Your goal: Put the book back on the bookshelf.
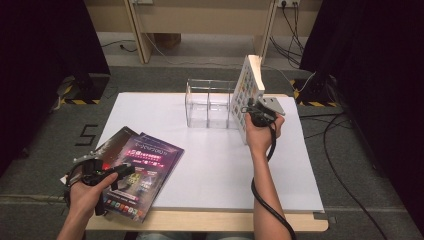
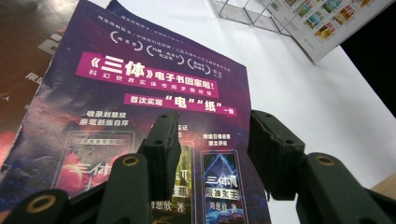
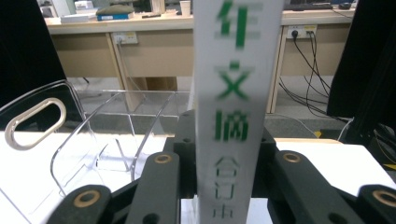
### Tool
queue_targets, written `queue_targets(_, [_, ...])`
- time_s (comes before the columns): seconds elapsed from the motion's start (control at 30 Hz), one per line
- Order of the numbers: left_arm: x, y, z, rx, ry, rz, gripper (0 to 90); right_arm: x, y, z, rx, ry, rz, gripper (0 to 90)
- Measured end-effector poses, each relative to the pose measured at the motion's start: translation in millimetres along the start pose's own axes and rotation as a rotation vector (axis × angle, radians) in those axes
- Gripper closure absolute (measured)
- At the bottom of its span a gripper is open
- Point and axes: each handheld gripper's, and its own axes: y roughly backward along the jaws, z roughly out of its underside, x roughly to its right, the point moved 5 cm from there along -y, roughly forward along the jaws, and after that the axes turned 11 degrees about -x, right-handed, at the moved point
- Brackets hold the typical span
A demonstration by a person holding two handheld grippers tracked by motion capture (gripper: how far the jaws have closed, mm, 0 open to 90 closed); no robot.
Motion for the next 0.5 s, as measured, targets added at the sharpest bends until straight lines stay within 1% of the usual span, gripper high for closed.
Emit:
queue_targets(0.03, [0.3, 0.2, -0.1, -0.001, -0.001, 0.0, 52.9, 0.4, 1.7, -0.8, -0.003, 0.0, -0.006, 69.6])
queue_targets(0.1, [0.7, 0.3, -0.2, 0.0, -0.002, 0.0, 52.8, 1.1, 6.8, -4.9, 0.011, 0.007, -0.004, 67.4])
queue_targets(0.13, [0.8, 0.3, -0.1, -0.001, -0.002, 0.001, 52.8, 0.9, 9.1, -7.3, 0.014, -0.001, -0.011, 65.7])
queue_targets(0.23, [1.5, -0.1, 0.2, -0.002, -0.005, 0.003, 52.8, 3.6, 12.4, -14.6, 0.014, -0.002, -0.014, 61.9])
queue_targets(0.27, [1.6, -0.1, 0.3, -0.002, -0.006, 0.003, 52.8, 4.6, 12.8, -16.9, 0.012, -0.001, -0.01, 60.9])
queue_targets(0.37, [1.2, -0.2, 0.4, -0.002, -0.005, 0.003, 52.8, 6.6, 12.4, -23.1, 0.006, -0.002, -0.018, 59.7])
queue_targets(0.43, [0.9, 0.0, 0.4, -0.002, -0.005, 0.002, 52.8, 6.4, 10.6, -25.8, -0.008, 0.001, -0.025, 59.7])
queue_targets(0.5, [0.5, 0.3, 0.3, 0.0, -0.003, 0.001, 52.8, 6.0, 9.5, -28.0, -0.008, 0.001, -0.022, 60.0])
